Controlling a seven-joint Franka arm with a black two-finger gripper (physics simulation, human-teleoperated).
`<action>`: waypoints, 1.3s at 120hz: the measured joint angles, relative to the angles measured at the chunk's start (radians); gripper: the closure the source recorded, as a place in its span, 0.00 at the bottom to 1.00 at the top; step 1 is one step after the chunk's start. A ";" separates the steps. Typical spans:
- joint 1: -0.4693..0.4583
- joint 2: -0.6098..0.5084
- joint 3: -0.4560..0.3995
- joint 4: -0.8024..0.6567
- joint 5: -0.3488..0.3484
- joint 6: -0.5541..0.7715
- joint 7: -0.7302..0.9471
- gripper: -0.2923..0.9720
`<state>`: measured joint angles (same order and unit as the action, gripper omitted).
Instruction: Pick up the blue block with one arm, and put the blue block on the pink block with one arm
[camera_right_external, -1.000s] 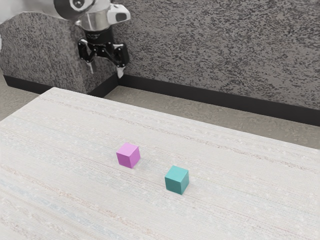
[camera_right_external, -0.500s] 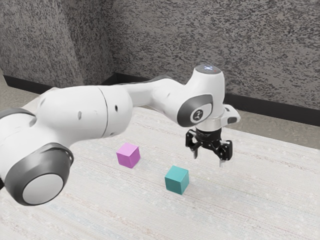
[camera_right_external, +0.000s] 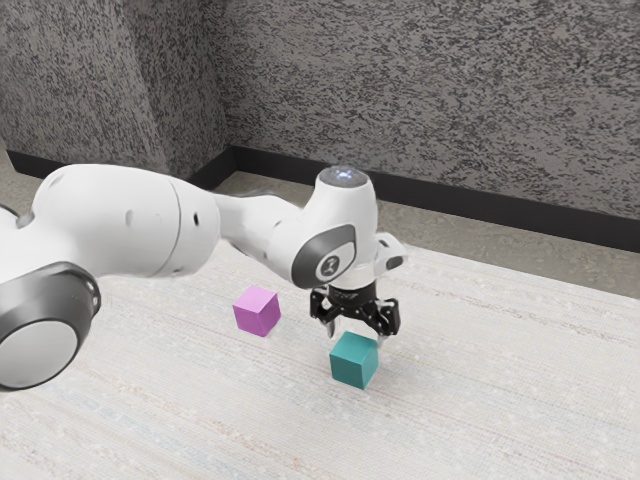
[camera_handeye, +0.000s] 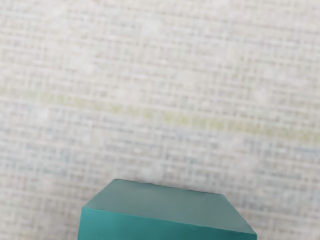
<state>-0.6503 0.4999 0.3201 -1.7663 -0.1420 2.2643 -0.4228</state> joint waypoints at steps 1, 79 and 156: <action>-0.001 -0.001 0.000 -0.002 0.000 0.006 0.000 0.25; -0.104 -0.079 0.073 -0.166 0.010 0.176 0.083 0.25; -0.131 -0.056 0.127 -0.180 -0.121 0.151 0.238 0.25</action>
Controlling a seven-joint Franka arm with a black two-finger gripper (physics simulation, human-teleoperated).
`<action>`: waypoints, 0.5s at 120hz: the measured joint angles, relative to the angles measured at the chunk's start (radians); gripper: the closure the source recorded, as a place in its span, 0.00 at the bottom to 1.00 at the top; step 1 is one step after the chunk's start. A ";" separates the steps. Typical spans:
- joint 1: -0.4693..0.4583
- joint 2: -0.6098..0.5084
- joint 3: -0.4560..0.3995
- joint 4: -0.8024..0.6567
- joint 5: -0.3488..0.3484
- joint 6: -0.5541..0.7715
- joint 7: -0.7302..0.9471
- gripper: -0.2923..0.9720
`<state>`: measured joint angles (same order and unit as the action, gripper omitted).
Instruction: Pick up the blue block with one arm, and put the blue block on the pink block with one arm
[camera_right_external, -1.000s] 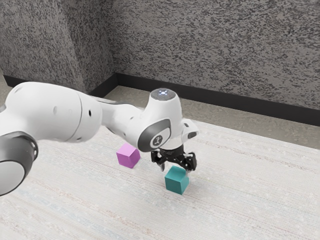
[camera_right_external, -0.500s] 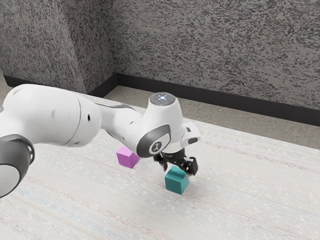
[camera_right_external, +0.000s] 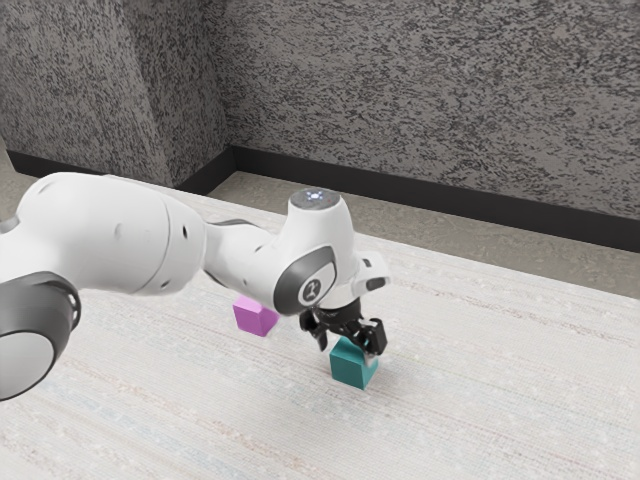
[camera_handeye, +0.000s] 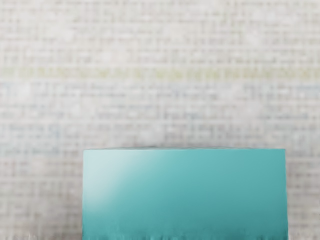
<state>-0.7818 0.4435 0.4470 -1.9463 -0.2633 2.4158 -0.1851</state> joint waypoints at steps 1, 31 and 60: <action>-0.001 0.000 0.001 0.000 -0.001 -0.003 0.000 0.25; 0.015 0.032 0.002 0.064 -0.018 -0.050 0.009 0.25; 0.030 0.053 -0.009 0.069 -0.036 -0.062 0.016 0.25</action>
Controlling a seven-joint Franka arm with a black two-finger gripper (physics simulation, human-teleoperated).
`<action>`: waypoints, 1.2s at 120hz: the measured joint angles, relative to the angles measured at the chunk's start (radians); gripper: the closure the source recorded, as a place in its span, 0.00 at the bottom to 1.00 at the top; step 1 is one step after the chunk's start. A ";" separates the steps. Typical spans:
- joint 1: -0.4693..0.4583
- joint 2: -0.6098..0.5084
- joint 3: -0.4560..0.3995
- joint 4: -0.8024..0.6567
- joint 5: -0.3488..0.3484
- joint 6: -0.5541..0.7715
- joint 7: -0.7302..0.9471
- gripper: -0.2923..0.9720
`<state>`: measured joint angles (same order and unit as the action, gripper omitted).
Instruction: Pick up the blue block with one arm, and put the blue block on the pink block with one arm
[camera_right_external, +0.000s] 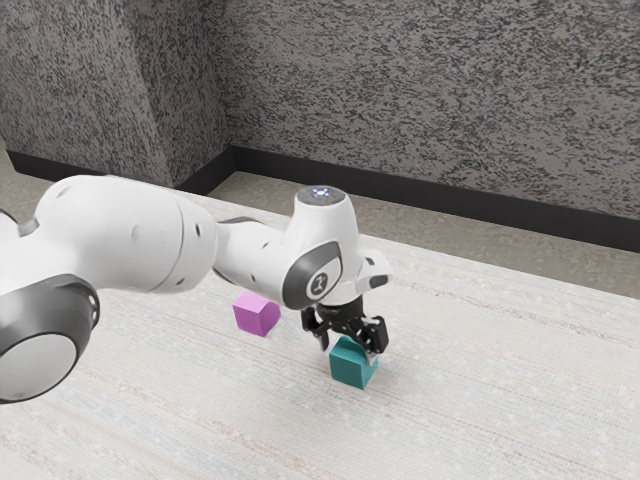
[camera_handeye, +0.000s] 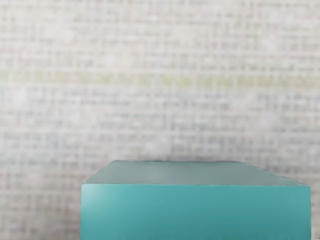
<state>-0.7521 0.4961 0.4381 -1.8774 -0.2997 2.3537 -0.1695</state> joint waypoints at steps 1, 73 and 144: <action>0.000 0.000 0.000 0.000 0.000 0.000 0.000 0.25; 0.005 0.026 -0.013 0.011 -0.006 0.049 0.042 0.25; -0.009 0.016 -0.010 -0.006 -0.048 0.047 0.087 0.25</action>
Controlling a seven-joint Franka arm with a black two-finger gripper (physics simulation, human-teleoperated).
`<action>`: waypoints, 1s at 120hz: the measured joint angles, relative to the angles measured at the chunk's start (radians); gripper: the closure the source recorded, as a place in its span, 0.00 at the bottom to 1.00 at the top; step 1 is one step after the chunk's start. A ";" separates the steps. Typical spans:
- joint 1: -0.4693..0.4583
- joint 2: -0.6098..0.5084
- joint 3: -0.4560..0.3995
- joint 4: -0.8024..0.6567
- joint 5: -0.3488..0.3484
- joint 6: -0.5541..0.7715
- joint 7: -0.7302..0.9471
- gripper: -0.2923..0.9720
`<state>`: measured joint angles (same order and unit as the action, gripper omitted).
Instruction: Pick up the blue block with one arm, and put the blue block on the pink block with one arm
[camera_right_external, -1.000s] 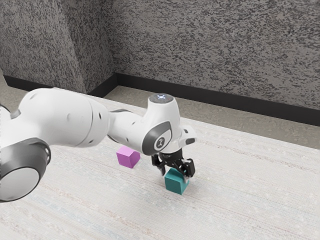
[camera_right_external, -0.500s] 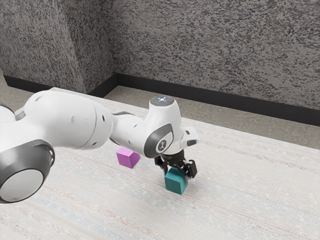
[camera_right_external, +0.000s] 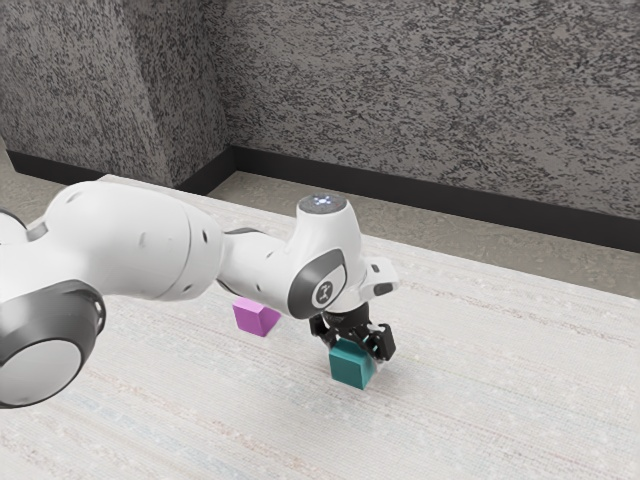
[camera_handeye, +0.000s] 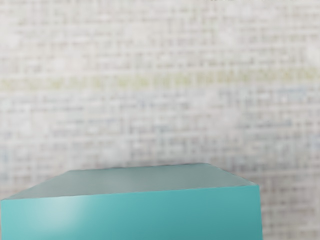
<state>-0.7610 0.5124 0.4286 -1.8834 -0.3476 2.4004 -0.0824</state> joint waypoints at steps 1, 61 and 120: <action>0.000 0.000 0.000 0.000 0.000 0.000 0.001 0.25; -0.003 -0.014 0.006 -0.012 0.004 0.001 0.053 0.25; -0.002 -0.011 0.009 -0.008 -0.002 0.003 0.069 0.36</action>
<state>-0.7626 0.5017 0.4371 -1.8916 -0.3501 2.4039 -0.0138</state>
